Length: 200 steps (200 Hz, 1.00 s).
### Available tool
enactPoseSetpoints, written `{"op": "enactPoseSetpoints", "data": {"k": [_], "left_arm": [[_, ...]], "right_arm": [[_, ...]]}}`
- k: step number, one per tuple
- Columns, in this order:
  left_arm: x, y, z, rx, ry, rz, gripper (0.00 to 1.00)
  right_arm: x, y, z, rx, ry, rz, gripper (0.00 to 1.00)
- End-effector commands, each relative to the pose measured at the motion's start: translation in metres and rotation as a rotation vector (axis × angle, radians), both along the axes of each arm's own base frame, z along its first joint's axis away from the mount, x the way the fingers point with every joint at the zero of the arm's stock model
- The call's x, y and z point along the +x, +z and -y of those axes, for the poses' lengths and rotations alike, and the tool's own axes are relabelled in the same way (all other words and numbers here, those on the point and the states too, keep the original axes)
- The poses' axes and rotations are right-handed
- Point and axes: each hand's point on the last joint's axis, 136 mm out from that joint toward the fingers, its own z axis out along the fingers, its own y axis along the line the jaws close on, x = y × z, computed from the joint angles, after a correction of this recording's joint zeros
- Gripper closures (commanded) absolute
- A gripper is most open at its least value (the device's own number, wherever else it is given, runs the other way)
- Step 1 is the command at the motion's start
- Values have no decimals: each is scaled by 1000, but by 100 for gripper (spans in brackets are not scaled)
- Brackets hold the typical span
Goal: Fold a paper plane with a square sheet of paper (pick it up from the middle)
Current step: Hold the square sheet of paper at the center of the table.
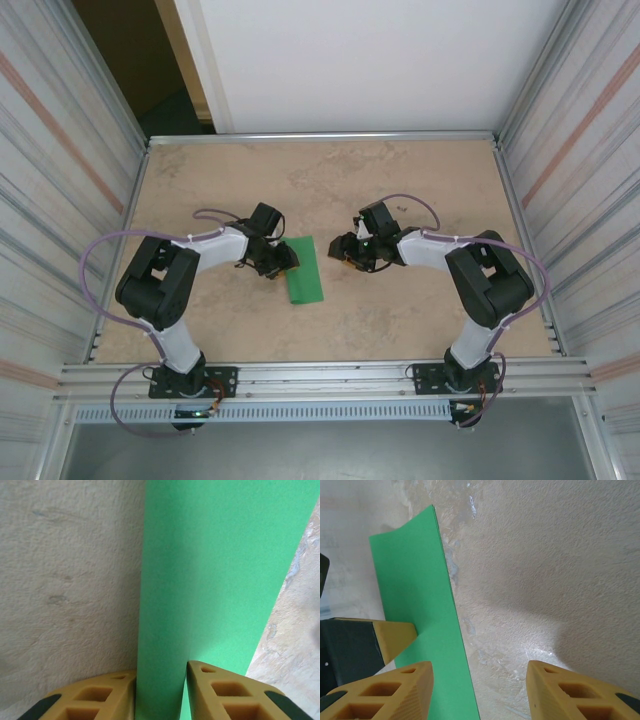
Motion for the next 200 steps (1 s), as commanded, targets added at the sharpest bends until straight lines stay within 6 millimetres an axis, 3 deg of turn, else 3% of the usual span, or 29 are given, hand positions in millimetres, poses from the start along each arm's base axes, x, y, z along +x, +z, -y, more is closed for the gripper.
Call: {"op": "enactPoseSetpoints", "data": {"k": [1, 84, 129, 183, 200], "left_arm": [[-65, -89, -44, 251, -46, -232, 67], [-67, -93, -47, 267, -49, -242, 68], [-69, -96, -47, 266, -50, -250, 68], [-70, -97, -47, 267, -58, -252, 68], [-69, -97, -48, 270, -57, -251, 68]], "right_arm": [[1, 3, -8, 7, 38, 17, 49], [-4, 5, -31, 46, 119, 11, 54], [-13, 5, -58, 83, 199, -5, 75], [-15, 1, -77, 85, 244, -29, 84], [-12, -3, -74, 49, 242, -31, 87]]}}
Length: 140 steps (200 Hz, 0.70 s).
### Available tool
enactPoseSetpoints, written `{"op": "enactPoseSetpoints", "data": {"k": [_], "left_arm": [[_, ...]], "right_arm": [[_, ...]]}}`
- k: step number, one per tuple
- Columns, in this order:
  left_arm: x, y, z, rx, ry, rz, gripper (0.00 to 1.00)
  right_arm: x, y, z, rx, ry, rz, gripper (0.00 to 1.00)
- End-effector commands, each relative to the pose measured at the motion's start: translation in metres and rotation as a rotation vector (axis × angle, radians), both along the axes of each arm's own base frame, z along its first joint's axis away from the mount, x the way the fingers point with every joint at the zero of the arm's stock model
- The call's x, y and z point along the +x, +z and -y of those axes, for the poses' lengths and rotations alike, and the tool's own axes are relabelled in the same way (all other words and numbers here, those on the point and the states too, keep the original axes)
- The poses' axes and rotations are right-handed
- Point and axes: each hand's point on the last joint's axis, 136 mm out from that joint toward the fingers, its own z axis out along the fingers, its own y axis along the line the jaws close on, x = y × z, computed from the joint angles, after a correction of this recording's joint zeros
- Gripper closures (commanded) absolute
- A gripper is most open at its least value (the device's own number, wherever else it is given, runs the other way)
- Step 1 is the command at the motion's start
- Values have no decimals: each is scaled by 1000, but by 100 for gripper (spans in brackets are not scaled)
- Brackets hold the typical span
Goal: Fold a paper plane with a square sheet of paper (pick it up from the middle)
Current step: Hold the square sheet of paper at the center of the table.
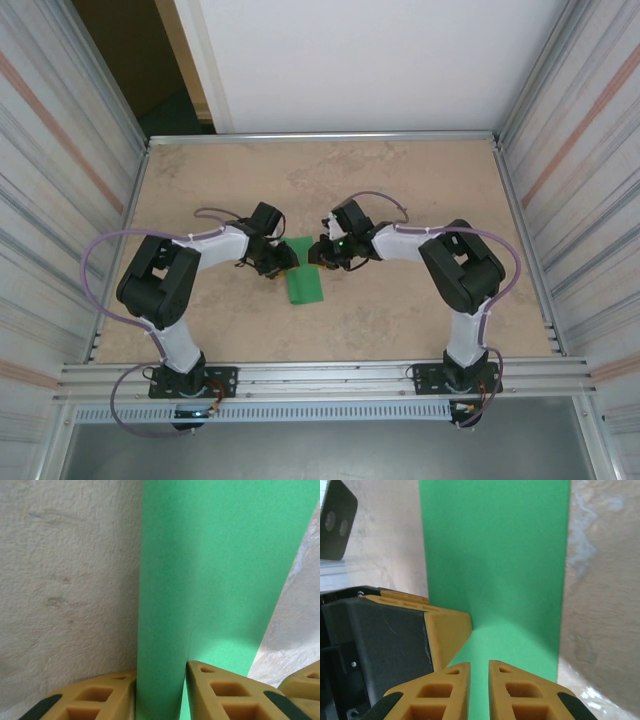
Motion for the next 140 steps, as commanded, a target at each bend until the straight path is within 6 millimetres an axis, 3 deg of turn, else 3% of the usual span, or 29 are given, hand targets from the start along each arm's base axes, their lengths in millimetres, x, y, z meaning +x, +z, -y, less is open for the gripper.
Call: {"op": "enactPoseSetpoints", "data": {"k": [1, 73, 140], "left_arm": [[-69, -96, -48, 265, -42, -245, 68], [-70, -97, -49, 268, -39, -246, 68], [-66, -91, -45, 254, -38, -230, 67]], "right_arm": [[-1, -4, -3, -31, 28, -7, 88], [-5, -31, -1, -72, 42, -66, 95], [-26, -82, 31, -213, 24, -171, 97]]}}
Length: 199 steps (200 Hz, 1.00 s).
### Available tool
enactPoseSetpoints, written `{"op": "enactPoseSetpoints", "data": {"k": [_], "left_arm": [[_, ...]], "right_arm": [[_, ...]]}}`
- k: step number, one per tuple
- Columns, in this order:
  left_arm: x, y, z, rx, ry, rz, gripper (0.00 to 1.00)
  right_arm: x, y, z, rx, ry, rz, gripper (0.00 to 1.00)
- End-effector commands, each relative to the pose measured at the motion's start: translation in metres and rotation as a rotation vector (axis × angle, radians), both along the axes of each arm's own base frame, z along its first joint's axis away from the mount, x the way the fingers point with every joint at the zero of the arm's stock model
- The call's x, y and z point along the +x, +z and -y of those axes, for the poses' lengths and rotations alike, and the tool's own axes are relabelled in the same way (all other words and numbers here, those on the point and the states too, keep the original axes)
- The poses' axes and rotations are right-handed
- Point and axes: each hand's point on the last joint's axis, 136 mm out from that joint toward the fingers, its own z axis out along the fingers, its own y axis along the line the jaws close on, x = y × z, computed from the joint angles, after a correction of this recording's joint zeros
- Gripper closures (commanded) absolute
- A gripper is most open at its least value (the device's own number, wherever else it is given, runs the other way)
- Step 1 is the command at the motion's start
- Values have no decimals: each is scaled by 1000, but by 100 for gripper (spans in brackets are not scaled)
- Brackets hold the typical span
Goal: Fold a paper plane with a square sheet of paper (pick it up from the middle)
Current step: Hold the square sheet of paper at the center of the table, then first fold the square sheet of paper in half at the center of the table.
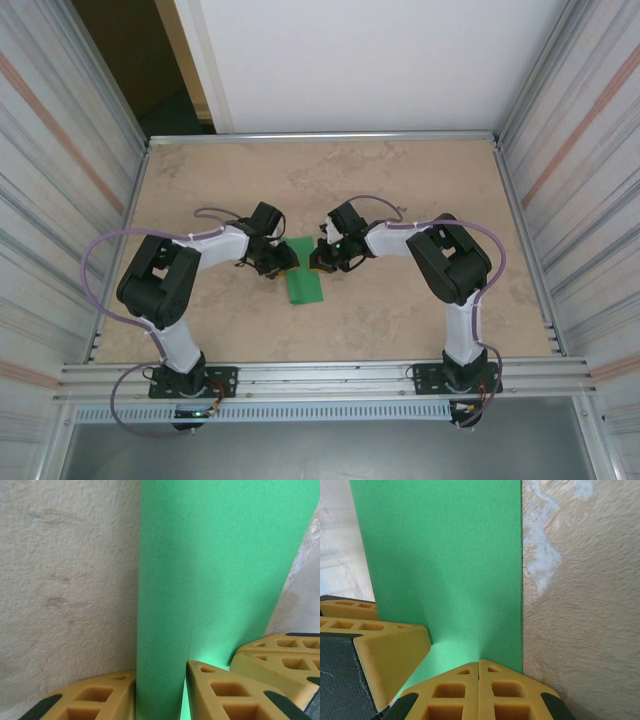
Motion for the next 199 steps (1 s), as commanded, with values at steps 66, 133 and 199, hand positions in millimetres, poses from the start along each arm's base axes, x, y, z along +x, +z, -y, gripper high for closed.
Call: {"op": "enactPoseSetpoints", "data": {"k": [66, 133, 199], "left_arm": [[7, 19, -35, 129, 20, 44, 56], [21, 96, 6, -173, -22, 284, 62], [4, 55, 51, -173, -118, 181, 82]], "right_arm": [[-33, -84, 53, -244, -14, -148, 99], [-34, -85, 73, -280, -64, -149, 100], [-34, -87, 76, -281, -84, -155, 100]]}}
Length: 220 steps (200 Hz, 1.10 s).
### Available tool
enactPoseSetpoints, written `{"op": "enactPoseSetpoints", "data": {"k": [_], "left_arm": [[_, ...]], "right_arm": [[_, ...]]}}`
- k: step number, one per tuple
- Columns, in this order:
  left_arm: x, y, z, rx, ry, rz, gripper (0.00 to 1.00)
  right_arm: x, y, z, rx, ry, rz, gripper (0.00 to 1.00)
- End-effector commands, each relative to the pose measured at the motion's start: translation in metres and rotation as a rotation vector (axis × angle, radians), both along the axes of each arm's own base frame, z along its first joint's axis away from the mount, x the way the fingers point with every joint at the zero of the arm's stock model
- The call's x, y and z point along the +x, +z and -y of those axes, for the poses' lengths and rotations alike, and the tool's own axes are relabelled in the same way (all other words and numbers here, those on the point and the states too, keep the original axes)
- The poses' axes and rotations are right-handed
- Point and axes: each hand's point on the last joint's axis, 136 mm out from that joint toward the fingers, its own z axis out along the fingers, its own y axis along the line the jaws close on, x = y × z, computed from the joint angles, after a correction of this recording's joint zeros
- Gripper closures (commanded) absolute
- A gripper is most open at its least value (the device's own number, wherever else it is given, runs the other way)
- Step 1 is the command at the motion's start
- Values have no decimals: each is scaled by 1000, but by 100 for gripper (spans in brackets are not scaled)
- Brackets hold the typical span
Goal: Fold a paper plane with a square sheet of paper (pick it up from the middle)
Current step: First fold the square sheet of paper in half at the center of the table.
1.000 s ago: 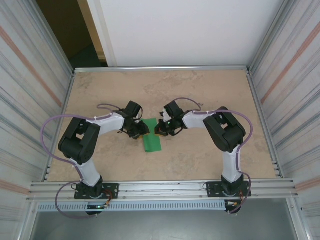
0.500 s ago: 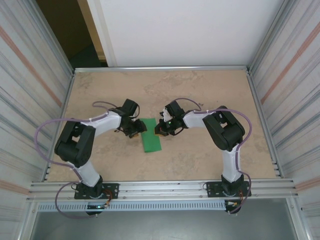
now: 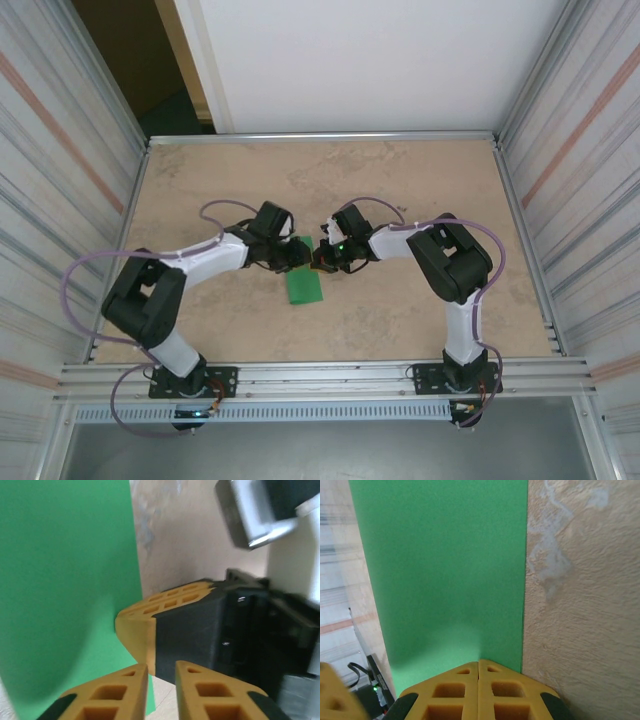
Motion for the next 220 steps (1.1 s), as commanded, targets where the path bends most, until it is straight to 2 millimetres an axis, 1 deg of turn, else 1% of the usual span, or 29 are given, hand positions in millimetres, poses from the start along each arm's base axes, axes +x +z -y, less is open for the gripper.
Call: {"op": "enactPoseSetpoints", "data": {"k": [1, 30, 79, 125, 153, 182, 203, 220], "left_arm": [[3, -7, 2, -2, 7, -19, 82], [1, -25, -8, 26, 13, -55, 86], [5, -35, -16, 55, 11, -71, 87], [4, -52, -30, 83, 20, -99, 88], [-2, -65, -46, 107, 31, -127, 88], [-14, -79, -64, 96, 49, -170, 88], [-21, -84, -81, 79, 80, -187, 88], [-23, -84, -98, 80, 116, -189, 88]], "right_arm": [[-36, -84, 73, -350, -101, -189, 100], [-37, -85, 74, -384, -91, -182, 100], [-39, -90, 77, -429, -79, -177, 100], [-41, -97, 85, -479, -75, -186, 100], [-47, -104, 95, -538, -70, -203, 100], [-57, -116, 109, -594, -44, -242, 100], [-62, -122, 115, -604, -46, -266, 100], [-62, -123, 116, -602, -52, -269, 100]]}}
